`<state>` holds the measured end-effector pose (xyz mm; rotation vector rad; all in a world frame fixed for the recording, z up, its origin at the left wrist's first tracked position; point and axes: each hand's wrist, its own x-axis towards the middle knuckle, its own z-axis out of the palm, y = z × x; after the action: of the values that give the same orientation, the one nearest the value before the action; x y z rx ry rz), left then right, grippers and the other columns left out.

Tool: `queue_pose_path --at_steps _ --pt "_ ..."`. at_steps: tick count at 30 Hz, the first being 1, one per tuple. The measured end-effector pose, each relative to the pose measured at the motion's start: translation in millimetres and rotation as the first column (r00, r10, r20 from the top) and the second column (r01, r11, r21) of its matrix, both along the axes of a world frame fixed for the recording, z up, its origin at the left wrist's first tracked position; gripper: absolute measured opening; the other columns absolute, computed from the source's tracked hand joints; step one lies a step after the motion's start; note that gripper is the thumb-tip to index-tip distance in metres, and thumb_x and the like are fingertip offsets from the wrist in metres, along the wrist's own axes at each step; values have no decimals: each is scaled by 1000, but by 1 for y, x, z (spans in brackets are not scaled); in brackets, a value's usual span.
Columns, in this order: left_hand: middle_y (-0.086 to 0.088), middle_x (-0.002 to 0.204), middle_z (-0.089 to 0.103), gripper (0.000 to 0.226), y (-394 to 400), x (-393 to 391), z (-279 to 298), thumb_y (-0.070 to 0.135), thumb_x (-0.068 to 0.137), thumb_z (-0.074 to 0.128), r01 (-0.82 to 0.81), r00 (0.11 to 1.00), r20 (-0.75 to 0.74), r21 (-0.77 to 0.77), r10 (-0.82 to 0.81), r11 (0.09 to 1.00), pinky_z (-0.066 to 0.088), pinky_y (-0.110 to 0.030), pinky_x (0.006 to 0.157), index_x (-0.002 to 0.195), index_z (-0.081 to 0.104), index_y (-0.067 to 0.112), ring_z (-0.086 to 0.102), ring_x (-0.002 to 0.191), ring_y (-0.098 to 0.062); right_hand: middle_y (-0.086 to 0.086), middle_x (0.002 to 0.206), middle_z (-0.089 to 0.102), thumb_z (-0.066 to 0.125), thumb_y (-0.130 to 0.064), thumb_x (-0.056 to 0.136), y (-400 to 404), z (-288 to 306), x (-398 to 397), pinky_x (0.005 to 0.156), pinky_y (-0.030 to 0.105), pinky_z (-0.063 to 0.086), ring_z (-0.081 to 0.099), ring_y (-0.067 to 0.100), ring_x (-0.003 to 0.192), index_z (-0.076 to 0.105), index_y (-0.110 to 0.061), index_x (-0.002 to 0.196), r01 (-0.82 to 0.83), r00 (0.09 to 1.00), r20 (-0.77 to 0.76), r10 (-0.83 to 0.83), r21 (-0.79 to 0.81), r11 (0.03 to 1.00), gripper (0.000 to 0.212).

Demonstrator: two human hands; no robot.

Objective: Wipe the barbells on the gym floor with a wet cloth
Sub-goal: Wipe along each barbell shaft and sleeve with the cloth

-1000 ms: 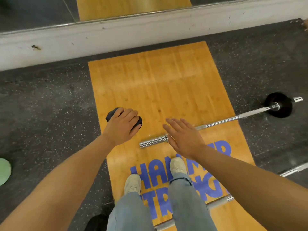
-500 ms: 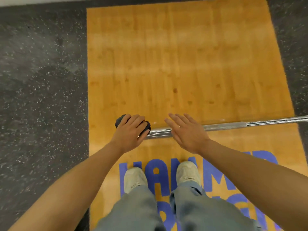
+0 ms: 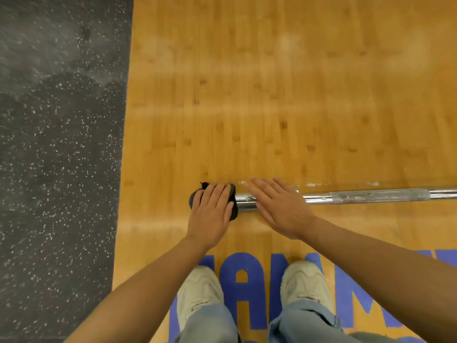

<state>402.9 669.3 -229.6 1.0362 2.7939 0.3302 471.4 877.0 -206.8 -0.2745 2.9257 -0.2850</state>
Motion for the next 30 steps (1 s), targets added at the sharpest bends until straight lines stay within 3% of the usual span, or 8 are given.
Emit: queue_pose_path --at_steps 4,8,15,21,26,30 --pt "-9 137 57 56 -1 -1 -6 36 107 17 8 1000 -2 -29 -8 1000 30 -41 109 136 55 7 49 129 -27 9 146 53 27 -36 105 18 -9 5 110 48 30 55 28 129 50 -13 145 -15 1000 -17 17 83 996 52" --pt "-11 136 57 58 0 -1 -12 35 108 15 13 998 -55 5 -13 1000 29 -42 111 136 54 4 49 128 -29 12 148 50 26 -36 106 35 -14 9 110 43 31 52 33 131 50 -10 144 54 997 -54 -52 36 998 52" --pt "-13 134 58 53 6 5 -21 29 108 16 67 980 -187 5 -65 998 30 -44 110 137 50 1 49 126 -31 12 148 50 14 -38 110 40 -17 7 111 40 29 49 34 134 50 -8 144 -41 996 -76 45 54 998 58" --pt "-13 135 58 52 11 7 -25 30 109 14 112 960 -256 -17 -113 994 29 -43 111 138 46 1 52 127 -31 13 147 51 16 -37 110 39 -18 7 111 43 32 50 36 132 53 -8 142 -49 994 -92 53 48 998 57" --pt "-13 142 53 50 -12 -8 -30 33 109 16 259 920 -293 -48 -261 965 31 -41 112 144 36 3 50 132 -29 12 149 49 18 -37 109 41 -19 9 109 46 43 50 35 134 50 -10 144 -64 993 -93 68 42 997 54" --pt "-13 142 53 50 -5 3 -31 30 109 13 157 937 -312 -32 -159 987 27 -42 113 144 35 1 40 135 -28 12 149 48 17 -37 110 42 -20 8 111 44 34 49 36 134 48 -10 144 -71 992 -100 77 58 996 54"
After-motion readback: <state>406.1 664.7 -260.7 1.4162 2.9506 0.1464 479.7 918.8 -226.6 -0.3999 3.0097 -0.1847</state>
